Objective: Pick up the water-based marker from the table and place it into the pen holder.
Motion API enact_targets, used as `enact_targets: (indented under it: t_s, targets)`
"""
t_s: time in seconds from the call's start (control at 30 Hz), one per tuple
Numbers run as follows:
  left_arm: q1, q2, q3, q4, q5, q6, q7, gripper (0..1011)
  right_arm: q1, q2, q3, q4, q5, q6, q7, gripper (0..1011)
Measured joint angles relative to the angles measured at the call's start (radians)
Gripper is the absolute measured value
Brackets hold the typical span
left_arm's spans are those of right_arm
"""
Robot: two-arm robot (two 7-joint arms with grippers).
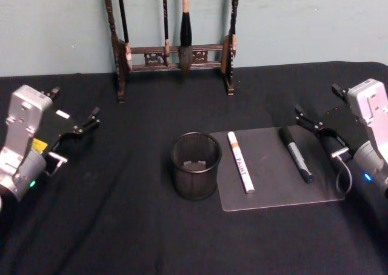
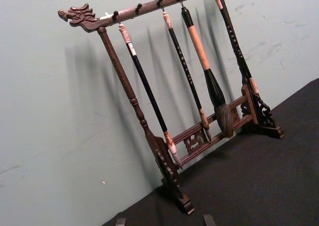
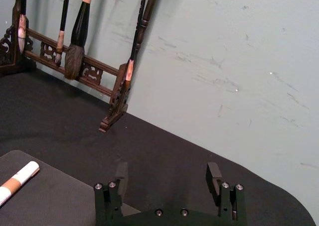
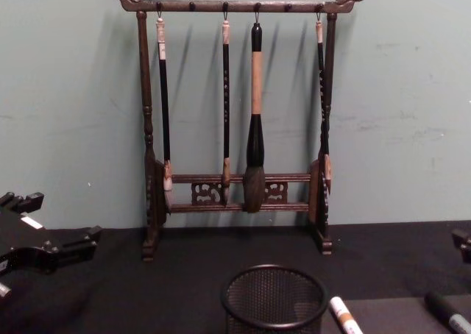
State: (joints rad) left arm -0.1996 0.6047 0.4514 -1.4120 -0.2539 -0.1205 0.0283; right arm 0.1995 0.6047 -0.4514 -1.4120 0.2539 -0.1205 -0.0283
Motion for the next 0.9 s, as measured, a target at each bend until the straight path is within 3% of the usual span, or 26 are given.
enact_targets:
  t_s: [0.9]
  targets:
    - [0.000,0.000,0.000,0.000,0.000,0.000,0.000,1001,0.000,0.000,0.000,0.000,0.000,0.000,0.000,1000]
